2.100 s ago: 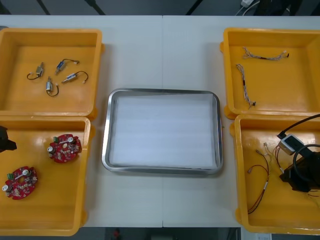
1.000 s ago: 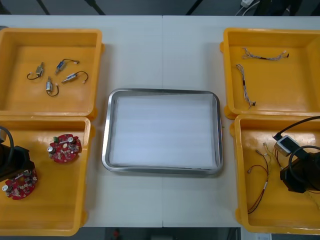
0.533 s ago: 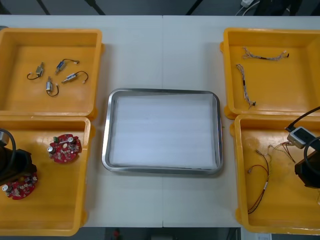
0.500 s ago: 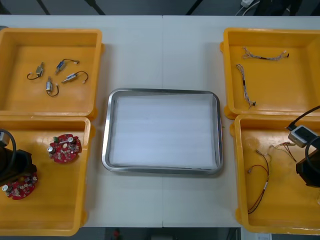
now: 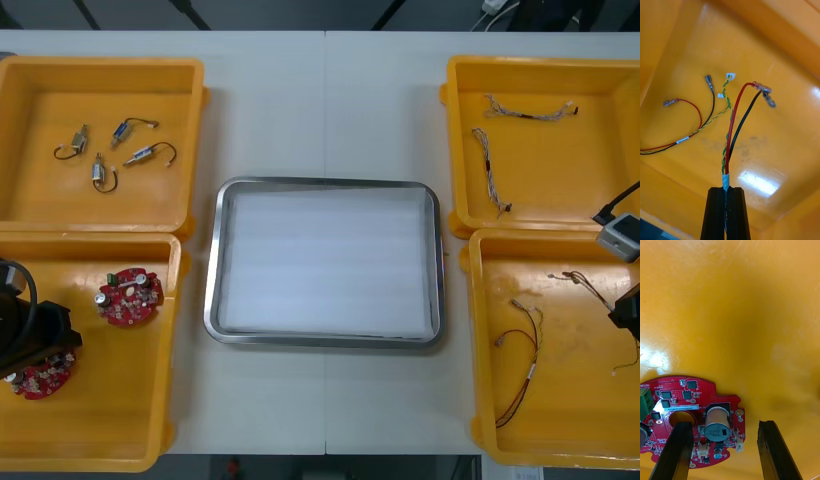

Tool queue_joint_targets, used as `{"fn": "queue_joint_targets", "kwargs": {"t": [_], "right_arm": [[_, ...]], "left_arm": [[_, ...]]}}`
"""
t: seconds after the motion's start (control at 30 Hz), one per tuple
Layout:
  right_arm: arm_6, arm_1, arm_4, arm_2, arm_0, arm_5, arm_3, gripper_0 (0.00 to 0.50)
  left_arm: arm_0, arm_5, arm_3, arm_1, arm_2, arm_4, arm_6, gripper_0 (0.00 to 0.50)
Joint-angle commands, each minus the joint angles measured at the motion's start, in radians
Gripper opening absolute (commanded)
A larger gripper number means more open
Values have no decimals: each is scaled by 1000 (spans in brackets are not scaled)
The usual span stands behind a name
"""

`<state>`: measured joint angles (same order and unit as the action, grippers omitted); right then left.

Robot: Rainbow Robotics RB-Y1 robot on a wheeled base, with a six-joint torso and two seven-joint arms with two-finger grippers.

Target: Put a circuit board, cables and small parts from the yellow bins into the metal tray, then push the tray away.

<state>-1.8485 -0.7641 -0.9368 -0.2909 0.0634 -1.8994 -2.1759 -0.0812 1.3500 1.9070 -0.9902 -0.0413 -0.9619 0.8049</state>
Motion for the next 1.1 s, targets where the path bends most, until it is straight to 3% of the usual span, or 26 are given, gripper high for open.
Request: {"fn": "queue_joint_targets", "kwargs": {"t": [0.03,0.43,0.6,0.67,0.8,0.97,1.1], "right_arm": [[-5,9,-16,-33,107,-21,-30,0],[38,0,-43,-28,185,-21,-30,0],[61,-30,-63,-16,185,-21,-30,0],[74,-40,-74,-11,185,-21,-30,0],[89,-53,-88,-11,185,-21,-30,0],[114,-76,-108,-4,188,-21,-30,0],[126,-81,-119,-4,193,-21,-30,0]], "left_arm": [[-26,-23,0,-44,-14,-1,42,500],[-26,-60,-22,-47,-43,8,43,487],[-26,-92,-48,-50,-54,-1,53,150],[-26,-92,-46,-50,-54,-5,53,51],[-23,-92,-46,-59,-54,-12,53,0],[-20,-81,-29,-82,-37,-17,62,0],[-18,5,34,-105,31,-21,69,0]]}}
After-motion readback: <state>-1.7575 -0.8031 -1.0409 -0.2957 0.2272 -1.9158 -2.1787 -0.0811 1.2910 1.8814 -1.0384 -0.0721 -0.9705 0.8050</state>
